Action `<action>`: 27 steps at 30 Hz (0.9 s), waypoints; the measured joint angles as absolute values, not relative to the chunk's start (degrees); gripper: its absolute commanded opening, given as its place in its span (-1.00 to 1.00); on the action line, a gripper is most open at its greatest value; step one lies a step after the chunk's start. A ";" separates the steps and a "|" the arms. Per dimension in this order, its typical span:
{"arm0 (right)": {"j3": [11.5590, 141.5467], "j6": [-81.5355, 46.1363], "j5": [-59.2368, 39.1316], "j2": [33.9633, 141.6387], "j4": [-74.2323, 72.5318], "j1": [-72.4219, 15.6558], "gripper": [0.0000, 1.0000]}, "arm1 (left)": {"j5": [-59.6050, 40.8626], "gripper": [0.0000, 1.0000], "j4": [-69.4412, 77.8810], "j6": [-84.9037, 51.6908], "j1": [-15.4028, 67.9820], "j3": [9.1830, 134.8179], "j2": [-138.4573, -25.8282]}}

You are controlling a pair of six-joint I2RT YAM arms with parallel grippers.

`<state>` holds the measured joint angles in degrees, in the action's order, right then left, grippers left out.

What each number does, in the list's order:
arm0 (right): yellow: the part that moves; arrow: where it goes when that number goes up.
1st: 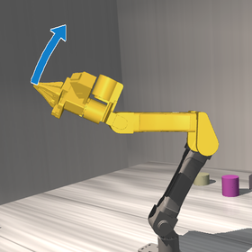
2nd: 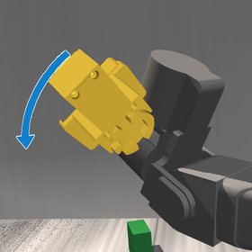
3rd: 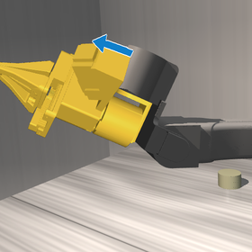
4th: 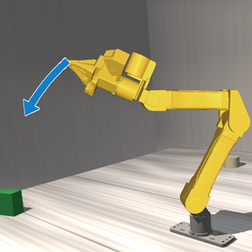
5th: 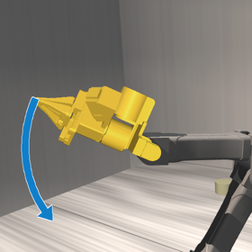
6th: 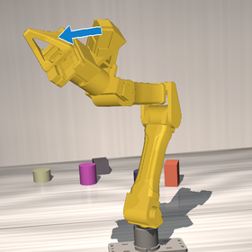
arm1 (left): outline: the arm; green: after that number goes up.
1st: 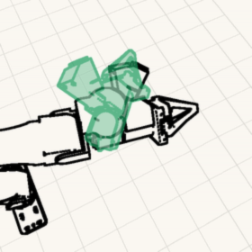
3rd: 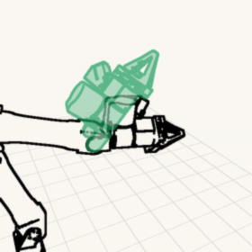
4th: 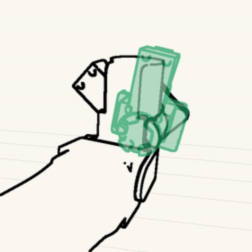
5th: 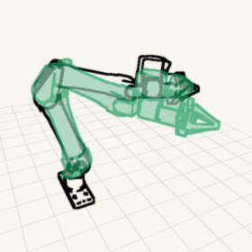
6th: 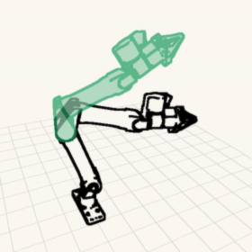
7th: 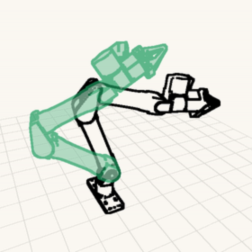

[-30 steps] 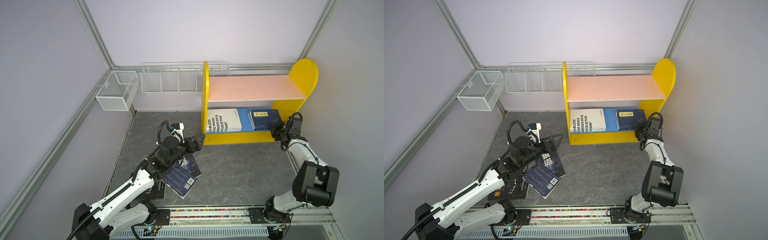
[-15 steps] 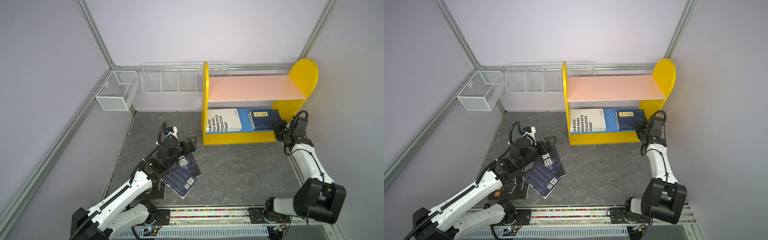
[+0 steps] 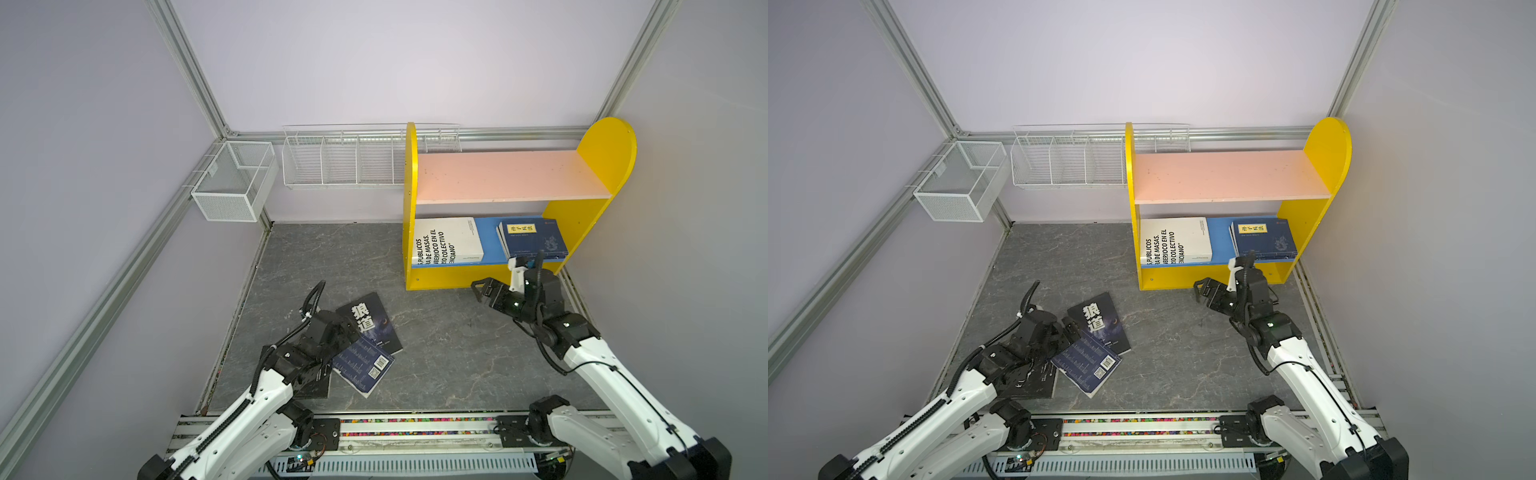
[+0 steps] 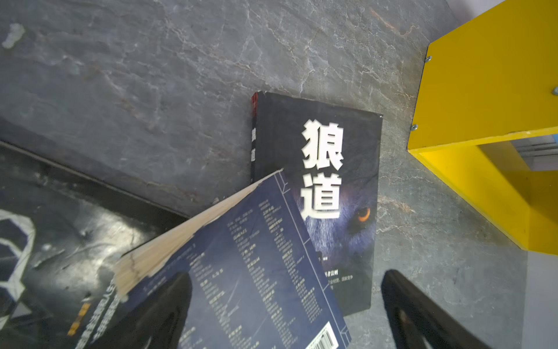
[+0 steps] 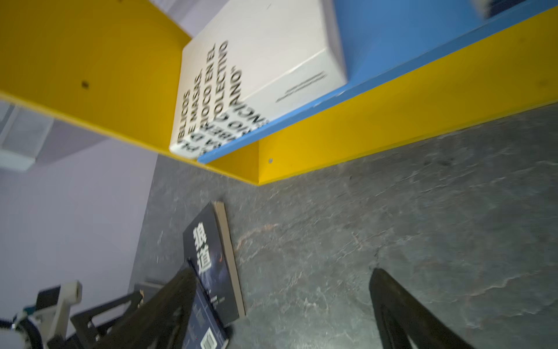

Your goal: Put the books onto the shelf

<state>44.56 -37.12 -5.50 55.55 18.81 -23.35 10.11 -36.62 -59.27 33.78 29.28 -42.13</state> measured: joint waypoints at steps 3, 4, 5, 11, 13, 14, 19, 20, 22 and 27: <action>45.08 -35.22 -4.91 59.86 17.69 -31.05 0.81 | 9.19 0.92 -40.12 -62.26 33.78 27.44 -37.30; 45.63 -34.70 -4.78 62.17 17.28 -33.32 0.78 | 8.78 0.92 -41.23 -63.24 33.78 26.68 -35.88; 46.54 -34.11 -4.69 65.10 16.91 -35.66 0.76 | 8.21 0.91 -42.22 -64.23 33.78 25.93 -34.76; 53.69 -32.73 -6.59 80.79 13.93 -43.88 0.57 | 4.40 0.78 -44.21 -69.58 35.97 20.69 -32.14; 56.12 -32.62 -7.92 84.77 13.45 -44.88 0.53 | 4.23 0.78 -44.80 -71.31 38.61 20.05 -32.27; 57.12 -32.58 -8.91 86.72 13.04 -45.28 0.52 | 4.23 0.78 -44.93 -72.27 40.23 19.92 -32.36; 58.52 -32.56 -12.78 92.09 11.70 -47.07 0.48 | 3.51 0.78 -40.91 -75.79 42.83 16.80 -33.65; 58.94 -32.56 -13.45 93.03 11.70 -47.62 0.48 | 3.44 0.78 -39.66 -76.29 42.83 16.21 -34.30; 59.81 -32.58 -14.55 94.76 11.27 -48.77 0.47 | 3.36 0.78 -36.69 -77.06 42.87 15.90 -35.35; 62.52 -32.99 -16.69 99.70 9.15 -51.37 0.42 | 3.38 0.79 -32.10 -77.93 42.87 14.96 -36.21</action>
<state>62.52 -32.99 -16.69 99.70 9.15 -51.37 3.38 -32.10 -77.93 42.87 14.96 -36.21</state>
